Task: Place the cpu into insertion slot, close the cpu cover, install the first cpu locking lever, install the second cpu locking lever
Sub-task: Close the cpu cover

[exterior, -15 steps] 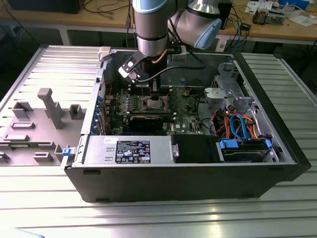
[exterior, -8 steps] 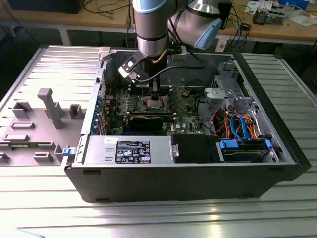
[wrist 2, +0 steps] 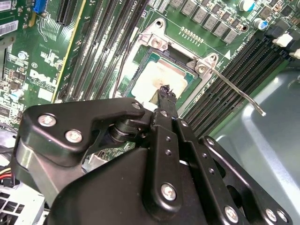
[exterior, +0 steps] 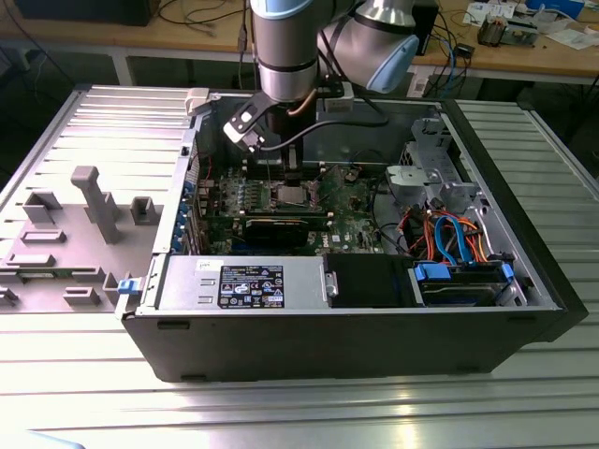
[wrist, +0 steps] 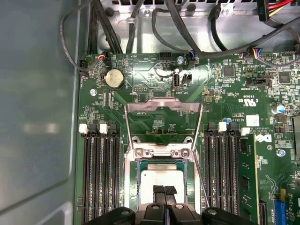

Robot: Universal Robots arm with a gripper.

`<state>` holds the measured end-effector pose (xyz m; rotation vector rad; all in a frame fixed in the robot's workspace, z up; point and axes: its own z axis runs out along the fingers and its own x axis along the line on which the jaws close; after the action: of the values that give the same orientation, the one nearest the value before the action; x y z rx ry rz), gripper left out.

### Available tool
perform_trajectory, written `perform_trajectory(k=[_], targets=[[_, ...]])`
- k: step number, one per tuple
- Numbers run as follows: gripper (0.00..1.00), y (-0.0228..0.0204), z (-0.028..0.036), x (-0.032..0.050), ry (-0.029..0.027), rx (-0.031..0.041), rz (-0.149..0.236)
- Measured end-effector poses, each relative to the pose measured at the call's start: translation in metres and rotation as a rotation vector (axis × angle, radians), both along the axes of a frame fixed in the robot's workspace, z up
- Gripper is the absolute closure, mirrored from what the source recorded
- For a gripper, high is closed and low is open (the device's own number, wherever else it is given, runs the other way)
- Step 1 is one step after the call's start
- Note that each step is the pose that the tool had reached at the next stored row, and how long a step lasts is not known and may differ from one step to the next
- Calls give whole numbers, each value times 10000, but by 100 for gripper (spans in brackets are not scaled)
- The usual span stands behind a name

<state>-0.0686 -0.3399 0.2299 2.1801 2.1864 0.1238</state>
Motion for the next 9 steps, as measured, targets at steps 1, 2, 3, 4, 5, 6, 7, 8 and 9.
perform_trajectory(k=[1,2,3,4,5,6,7,8,9], targets=[[89,0,11,0,0,0,0],[89,0,25,0,1,0,0],[89,0,36,0,2,0,1],[89,0,53,0,3,1,0],[89,0,57,0,3,9,1],[89,0,57,0,3,10,1],[89,0,58,0,5,8,1],[89,0,58,0,5,10,1],[89,0,58,0,5,10,0]])
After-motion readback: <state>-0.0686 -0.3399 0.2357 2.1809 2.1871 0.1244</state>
